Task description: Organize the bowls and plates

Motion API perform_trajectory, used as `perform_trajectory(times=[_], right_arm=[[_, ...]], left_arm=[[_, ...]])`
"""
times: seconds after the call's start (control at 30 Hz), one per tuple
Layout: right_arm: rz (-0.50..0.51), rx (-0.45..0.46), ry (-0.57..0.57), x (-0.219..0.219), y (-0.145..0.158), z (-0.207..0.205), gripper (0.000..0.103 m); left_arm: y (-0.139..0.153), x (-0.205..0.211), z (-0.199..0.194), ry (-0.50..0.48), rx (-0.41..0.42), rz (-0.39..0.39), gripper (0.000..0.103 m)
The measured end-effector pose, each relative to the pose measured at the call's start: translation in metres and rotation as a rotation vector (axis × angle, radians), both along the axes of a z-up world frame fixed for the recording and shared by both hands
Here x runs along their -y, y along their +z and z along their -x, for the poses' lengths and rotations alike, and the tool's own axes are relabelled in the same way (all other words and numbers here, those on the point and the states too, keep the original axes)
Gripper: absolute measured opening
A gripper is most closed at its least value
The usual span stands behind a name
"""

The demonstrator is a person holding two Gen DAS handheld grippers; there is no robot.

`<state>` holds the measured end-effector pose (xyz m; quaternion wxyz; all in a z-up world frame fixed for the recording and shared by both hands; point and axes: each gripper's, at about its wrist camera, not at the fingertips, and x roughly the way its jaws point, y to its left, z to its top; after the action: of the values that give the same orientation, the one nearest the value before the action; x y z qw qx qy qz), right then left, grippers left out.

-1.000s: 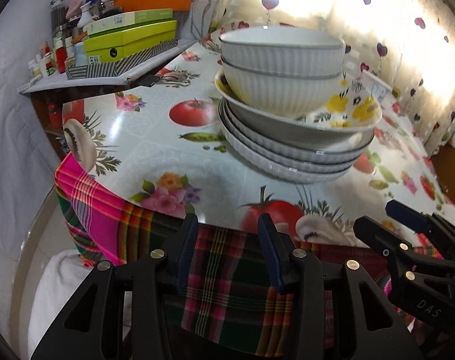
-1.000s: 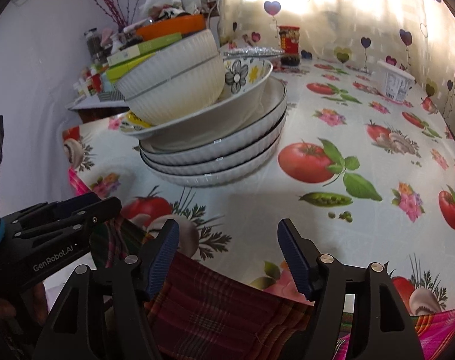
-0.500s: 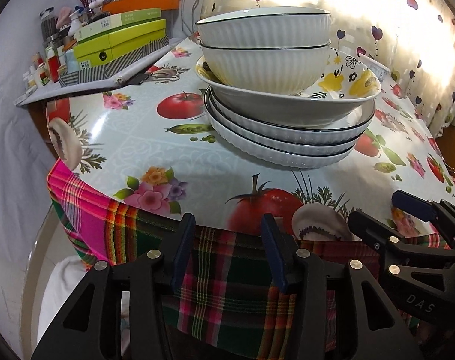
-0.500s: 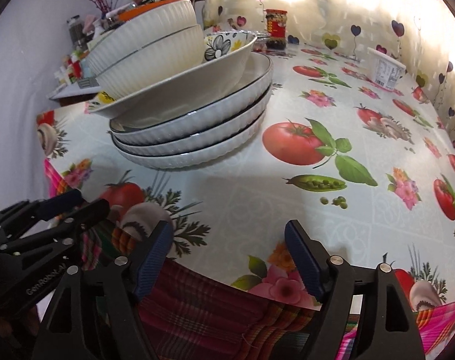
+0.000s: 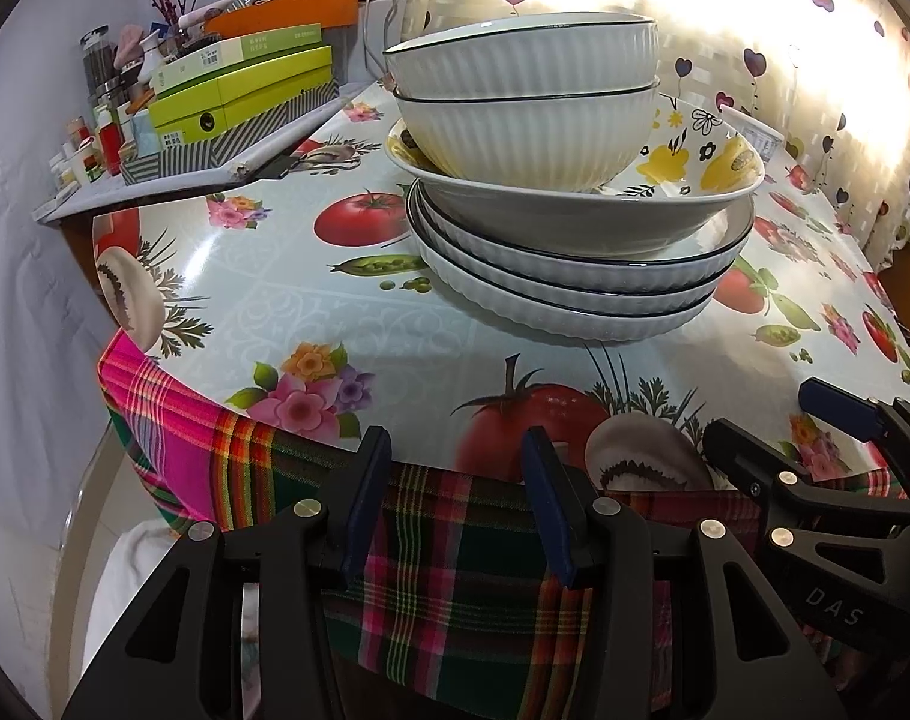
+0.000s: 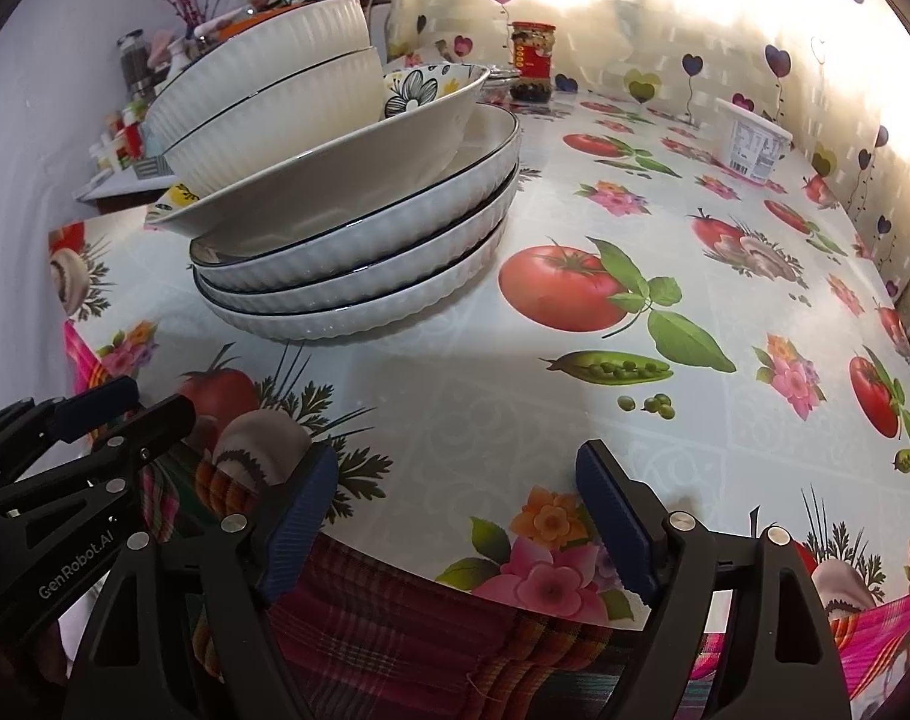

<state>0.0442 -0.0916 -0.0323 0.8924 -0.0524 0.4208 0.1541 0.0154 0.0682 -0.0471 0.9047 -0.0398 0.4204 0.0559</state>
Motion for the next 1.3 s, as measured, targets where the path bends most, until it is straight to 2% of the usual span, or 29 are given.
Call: perform_trajectory(times=[0.3,1.3], right_arm=[[-0.004,0.001,-0.004,0.0007,0.0004,0.0008,0.084],[-0.007,0.003,-0.009,0.002,0.0006,0.0022,0.084]], left_arm=[[-0.0006,-0.0001,-0.0006,0.001,0.0,0.018,0.051],[-0.0013,0.0022,-0.0008,0.014,-0.003,0.012,0.051]])
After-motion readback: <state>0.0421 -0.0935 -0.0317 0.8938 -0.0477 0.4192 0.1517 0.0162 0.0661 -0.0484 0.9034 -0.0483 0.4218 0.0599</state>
